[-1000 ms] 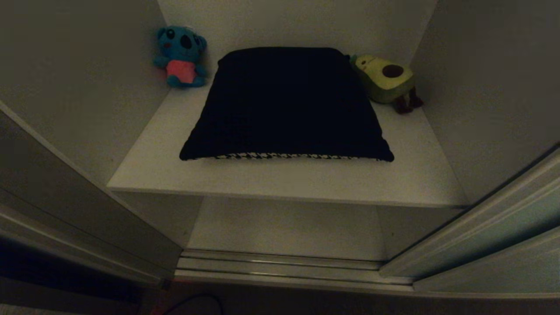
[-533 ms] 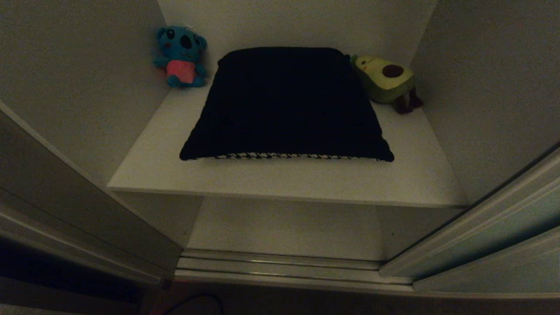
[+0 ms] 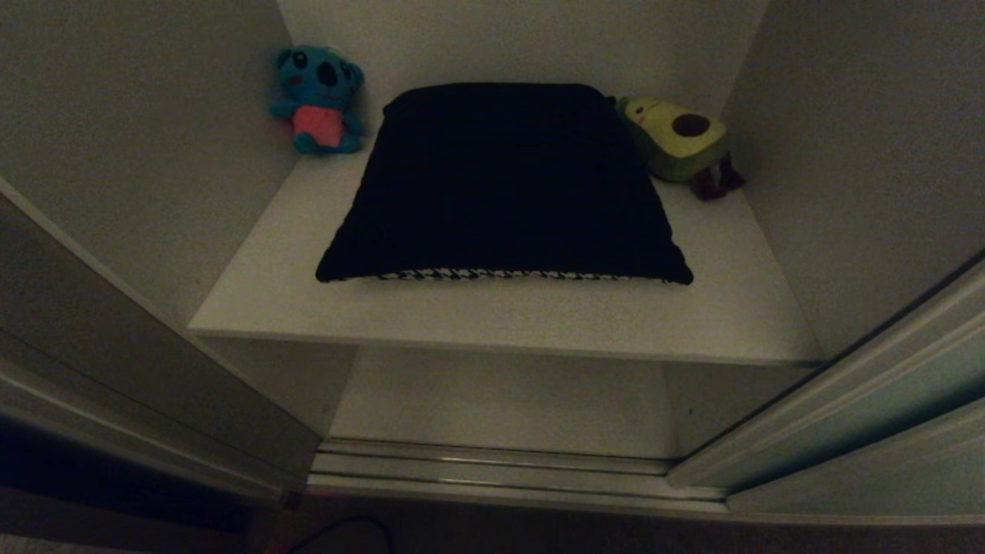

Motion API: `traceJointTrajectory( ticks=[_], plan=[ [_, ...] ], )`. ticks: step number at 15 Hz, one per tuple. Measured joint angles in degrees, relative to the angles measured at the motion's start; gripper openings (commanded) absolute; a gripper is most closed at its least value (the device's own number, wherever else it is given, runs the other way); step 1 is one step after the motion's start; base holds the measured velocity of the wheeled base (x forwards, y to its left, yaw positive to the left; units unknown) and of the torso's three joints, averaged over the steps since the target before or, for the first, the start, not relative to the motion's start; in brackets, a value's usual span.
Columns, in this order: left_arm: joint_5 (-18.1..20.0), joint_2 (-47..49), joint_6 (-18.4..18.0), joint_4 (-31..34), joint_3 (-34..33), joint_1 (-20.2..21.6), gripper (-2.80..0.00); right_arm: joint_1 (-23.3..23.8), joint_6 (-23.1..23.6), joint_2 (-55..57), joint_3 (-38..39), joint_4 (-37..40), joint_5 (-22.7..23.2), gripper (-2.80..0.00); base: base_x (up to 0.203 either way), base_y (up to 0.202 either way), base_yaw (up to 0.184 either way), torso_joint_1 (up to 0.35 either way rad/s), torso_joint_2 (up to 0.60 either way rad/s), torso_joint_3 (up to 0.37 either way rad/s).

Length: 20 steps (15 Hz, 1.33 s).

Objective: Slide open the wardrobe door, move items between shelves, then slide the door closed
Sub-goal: Close the door

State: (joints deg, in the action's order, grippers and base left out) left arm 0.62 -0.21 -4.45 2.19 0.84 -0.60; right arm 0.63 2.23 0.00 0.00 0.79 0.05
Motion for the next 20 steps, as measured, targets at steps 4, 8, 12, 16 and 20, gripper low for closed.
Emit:
traceJointTrajectory(
  ticks=[4, 8, 12, 16, 20],
  plan=[
    [0.0, 0.0, 0.0, 0.1, 0.0, 0.0, -2.8, 0.0, -1.8, 0.0, 0.0, 0.0, 0.0, -2.8, 0.0, 0.0, 0.0, 0.0, 0.0, 0.0],
    [0.0, 0.0, 0.0, 0.1, 0.0, 0.0, -2.8, 0.0, -1.8, 0.0, 0.0, 0.0, 0.0, -2.8, 0.0, 0.0, 0.0, 0.0, 0.0, 0.0],
    [0.0, 0.0, 0.0, 0.1, 0.0, 0.0, -2.8, -0.1, -1.9, 0.0, 0.0, 0.0, 0.0, -2.8, 0.0, 0.0, 0.0, 0.0, 0.0, 0.0],
    [0.0, 0.0, 0.0, 0.1, 0.0, 0.0, -2.8, -0.1, -1.8, 0.0, 0.0, 0.0, 0.0, -2.8, 0.0, 0.0, 0.0, 0.0, 0.0, 0.0],
    [0.0, 0.0, -0.2, 0.1, 0.0, 0.0, -2.8, -0.1, -1.8, 0.0, 0.0, 0.0, 0.0, -2.8, 0.0, 0.0, 0.0, 0.0, 0.0, 0.0]
  ],
)
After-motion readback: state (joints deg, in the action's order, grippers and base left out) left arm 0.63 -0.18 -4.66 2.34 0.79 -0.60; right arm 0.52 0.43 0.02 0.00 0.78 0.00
